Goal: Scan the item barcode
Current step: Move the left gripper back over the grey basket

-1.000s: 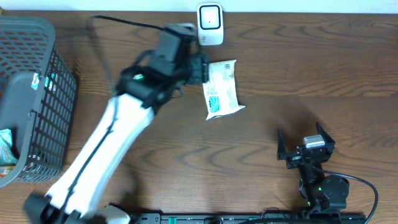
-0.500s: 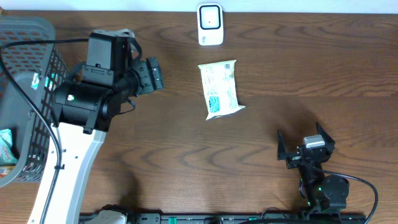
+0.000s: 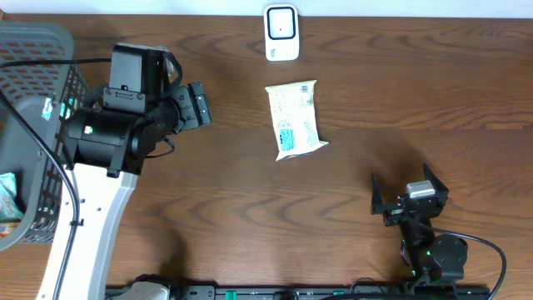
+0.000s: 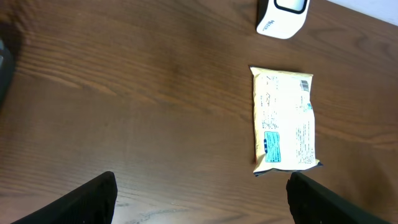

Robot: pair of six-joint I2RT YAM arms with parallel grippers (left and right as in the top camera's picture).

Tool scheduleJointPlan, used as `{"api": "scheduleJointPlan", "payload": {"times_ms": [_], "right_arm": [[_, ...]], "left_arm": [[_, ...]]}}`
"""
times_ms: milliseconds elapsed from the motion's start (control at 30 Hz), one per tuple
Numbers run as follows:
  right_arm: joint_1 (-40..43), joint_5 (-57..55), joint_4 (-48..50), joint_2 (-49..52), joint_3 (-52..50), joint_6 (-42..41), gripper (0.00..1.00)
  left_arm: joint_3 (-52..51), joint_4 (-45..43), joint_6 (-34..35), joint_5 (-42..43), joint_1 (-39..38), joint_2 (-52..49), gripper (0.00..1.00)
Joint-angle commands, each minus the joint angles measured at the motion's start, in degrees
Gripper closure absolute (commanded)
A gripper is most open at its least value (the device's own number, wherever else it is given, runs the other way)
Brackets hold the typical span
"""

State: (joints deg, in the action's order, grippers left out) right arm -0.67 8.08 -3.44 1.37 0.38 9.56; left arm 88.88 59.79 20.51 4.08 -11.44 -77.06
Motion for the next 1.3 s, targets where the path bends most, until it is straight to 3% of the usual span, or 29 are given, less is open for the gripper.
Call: {"api": "scheduleJointPlan", "payload": {"times_ms": [0,467,867,1267], "right_arm": [[-0.5,0.0,-0.2,-0.3,-0.1,0.2,0.01],[-0.5,0.0,-0.2,-0.3,-0.1,0.2,0.01],[-0.5,0.0,-0.2,-0.3,-0.1,0.2,0.01],[-0.5,0.0,-0.2,-0.3,-0.1,0.2,0.01]], "left_arm": [[0.6,0.1,-0.9,-0.7,0.3,0.5,0.14],[0.6,-1.9,-5.1,-1.0,0.3,4.6,0.14],[0.6,-3.7,-5.0,-11.1,0.3,11.4,0.14],[0.6,-9.0,-5.0,-11.2,0.3,12.8,0.13]]}}
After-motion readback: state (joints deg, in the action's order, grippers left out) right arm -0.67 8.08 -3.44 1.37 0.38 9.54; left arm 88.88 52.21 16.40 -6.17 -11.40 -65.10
